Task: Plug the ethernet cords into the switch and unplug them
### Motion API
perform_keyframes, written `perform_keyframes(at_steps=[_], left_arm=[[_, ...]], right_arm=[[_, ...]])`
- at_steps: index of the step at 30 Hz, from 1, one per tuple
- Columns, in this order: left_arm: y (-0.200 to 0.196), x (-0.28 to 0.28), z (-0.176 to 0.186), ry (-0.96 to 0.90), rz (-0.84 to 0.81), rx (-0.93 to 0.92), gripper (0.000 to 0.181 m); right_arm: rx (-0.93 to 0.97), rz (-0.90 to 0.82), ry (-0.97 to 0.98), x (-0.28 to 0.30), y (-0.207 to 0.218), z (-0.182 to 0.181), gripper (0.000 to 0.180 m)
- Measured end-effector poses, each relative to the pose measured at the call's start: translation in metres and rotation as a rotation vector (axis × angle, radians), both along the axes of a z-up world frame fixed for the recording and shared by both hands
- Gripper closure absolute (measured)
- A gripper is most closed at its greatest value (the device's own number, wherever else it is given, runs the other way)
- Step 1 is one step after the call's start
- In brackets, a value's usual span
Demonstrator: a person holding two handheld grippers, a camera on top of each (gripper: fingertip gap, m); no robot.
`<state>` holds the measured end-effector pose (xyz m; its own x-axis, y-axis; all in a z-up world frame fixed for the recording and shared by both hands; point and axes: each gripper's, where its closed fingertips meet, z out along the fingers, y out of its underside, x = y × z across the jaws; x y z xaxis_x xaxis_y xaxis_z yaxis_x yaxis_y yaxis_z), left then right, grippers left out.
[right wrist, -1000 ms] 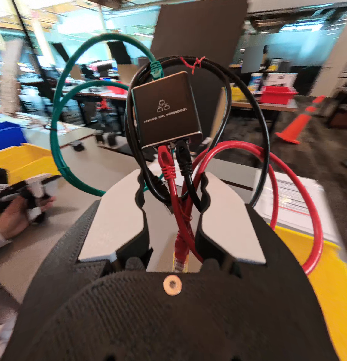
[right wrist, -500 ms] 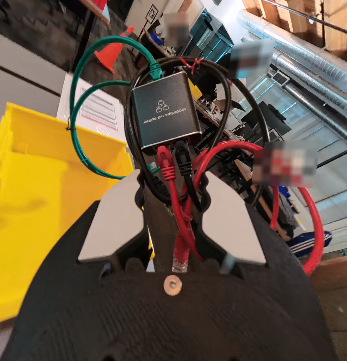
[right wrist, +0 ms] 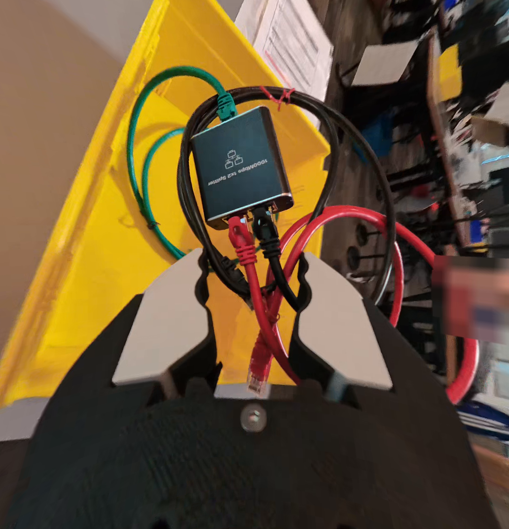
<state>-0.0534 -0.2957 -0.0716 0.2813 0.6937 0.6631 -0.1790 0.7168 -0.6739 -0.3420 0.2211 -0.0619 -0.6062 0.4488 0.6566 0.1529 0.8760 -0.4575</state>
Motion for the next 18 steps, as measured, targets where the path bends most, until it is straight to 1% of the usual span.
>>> perform_keyframes(at_steps=[4,7,11,13,15,16,18], left_arm=[[0.000,0.000,0.000,0.000,-0.001,0.002,0.132],[0.000,0.000,0.000,0.001,-0.002,0.005,0.132],[-0.001,0.000,0.000,0.002,-0.001,0.009,0.132],[-0.001,0.000,-0.001,0.002,-0.001,0.011,0.132],[-0.001,0.000,-0.001,0.003,-0.002,0.012,0.132],[-0.001,0.000,-0.001,0.003,-0.002,0.014,0.132],[-0.001,0.000,-0.001,0.004,-0.002,0.016,0.132]], right_arm=[[-0.188,-0.152,-0.157,0.000,-0.022,-0.015,0.119],[-0.322,-0.216,-0.275,-0.009,-0.034,-0.035,0.117],[-0.491,-0.241,-0.560,-0.007,-0.048,-0.076,0.110],[-0.623,-0.213,-0.710,0.001,-0.057,-0.084,0.114],[-0.752,-0.185,-0.794,0.005,-0.058,-0.073,0.104],[-0.814,-0.155,-0.797,0.006,-0.056,-0.059,0.106],[-0.974,-0.063,-0.776,0.009,-0.054,-0.017,0.116]])
